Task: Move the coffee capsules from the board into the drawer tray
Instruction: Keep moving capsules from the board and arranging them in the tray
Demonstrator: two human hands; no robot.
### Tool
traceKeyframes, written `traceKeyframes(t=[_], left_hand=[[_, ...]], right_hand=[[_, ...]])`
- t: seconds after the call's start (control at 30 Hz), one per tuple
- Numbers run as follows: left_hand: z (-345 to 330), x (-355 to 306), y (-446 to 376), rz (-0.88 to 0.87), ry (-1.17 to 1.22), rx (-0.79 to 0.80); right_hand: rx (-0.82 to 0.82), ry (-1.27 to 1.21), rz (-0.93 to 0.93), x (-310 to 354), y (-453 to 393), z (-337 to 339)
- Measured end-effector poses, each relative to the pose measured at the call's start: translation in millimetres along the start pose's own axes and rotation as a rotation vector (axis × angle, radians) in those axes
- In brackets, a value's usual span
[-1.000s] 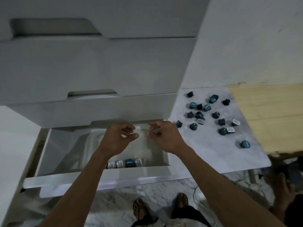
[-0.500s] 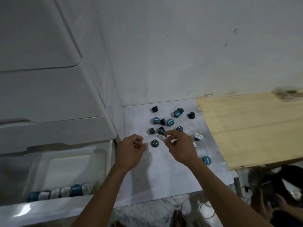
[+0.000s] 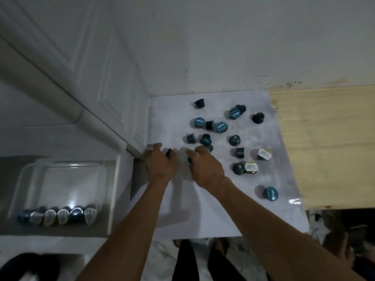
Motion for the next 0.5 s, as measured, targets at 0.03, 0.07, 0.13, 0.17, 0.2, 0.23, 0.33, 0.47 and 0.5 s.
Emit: traceKeyframes(t=[0.03, 0.07, 0.13, 0.17, 0.2, 0.23, 0.33, 0.47, 0.5], left_hand=[[-4, 1, -5, -0.009, 0.005, -0.006], [-9, 3, -10, -0.032, 0.019, -0.013], [-16, 10, -17, -0.062, 0.050, -0.028], [-18, 14, -19, -0.060, 0.065, -0.037], [-18, 16, -19, -0.062, 0.079, -0.048], [-18, 16, -18, -0.076, 0.091, -0.059], [-17, 10, -12, -0.141, 0.132, -0.062], [-24, 22, -8, -0.177, 0.238, -0.052], [-26, 27, -6, -0.187, 0.270, -0.058]], right_hand=[[-0.003, 0.018, 0.000, 0, -4, -5], [-0.016, 0.021, 0.000, 0, -6, -9], [-0.049, 0.013, 0.005, 0, -11, -14], [-0.061, 0.011, 0.007, -1, -12, -16], [-0.070, 0.012, 0.009, -2, -12, -16], [-0.079, 0.011, 0.012, -3, -12, -16], [-0.115, -0.022, 0.016, -7, -6, -13], [-0.224, -0.160, 0.016, -19, 3, -11], [-0.256, -0.194, 0.037, -21, 6, -14]])
Point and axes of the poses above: each hand's wrist, its own y-axis away from the middle knuckle, its own z-axis out of the back of the hand, x = y × z, the point moved 7 cm from there along -y, towards the middle knuckle, and after that the axes turned 12 degrees about y, right-handed, at the moved point
